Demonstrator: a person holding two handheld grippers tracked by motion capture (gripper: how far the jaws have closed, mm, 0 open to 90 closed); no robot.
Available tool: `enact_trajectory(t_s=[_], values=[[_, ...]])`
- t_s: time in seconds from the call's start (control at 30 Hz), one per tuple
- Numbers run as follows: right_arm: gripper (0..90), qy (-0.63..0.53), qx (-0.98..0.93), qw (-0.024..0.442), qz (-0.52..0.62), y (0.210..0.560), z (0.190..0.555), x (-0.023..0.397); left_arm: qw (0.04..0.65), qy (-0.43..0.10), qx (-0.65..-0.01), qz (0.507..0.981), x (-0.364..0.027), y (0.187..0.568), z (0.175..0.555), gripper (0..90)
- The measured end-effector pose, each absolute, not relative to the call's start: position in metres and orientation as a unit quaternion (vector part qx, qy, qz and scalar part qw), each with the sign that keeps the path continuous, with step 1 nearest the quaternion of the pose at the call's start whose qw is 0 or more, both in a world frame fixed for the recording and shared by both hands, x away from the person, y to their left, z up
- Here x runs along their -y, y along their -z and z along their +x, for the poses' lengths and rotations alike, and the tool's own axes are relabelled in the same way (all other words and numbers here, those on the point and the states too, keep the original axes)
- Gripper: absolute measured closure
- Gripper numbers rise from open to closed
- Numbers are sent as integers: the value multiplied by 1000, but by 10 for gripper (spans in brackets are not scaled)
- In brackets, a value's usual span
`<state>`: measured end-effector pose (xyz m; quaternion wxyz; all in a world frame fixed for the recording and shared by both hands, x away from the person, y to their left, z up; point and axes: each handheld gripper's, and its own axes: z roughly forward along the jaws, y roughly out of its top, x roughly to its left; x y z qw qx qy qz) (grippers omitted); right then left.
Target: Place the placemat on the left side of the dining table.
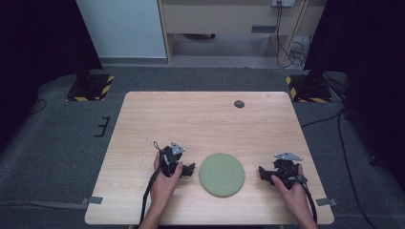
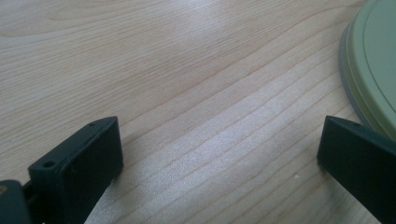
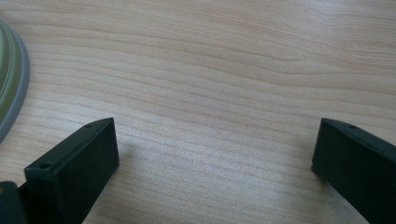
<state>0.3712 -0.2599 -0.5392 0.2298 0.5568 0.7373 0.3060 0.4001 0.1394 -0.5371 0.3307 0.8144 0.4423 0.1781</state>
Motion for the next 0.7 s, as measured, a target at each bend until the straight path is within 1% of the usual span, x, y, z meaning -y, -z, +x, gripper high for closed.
enact_trajectory(t_s=[0.4,0.47,0.53,0.7], values=[[8,-307,-739,229,554,539,372,260,337,-175,-428,820,-141,537,399,1],[12,-310,-741,225,552,539,372,260,342,-183,-422,819,-141,536,394,33],[41,-315,-743,225,546,538,371,259,357,-186,-419,814,-141,534,387,34],[32,-338,-753,218,521,532,362,255,370,-187,-416,809,-143,528,374,31]])
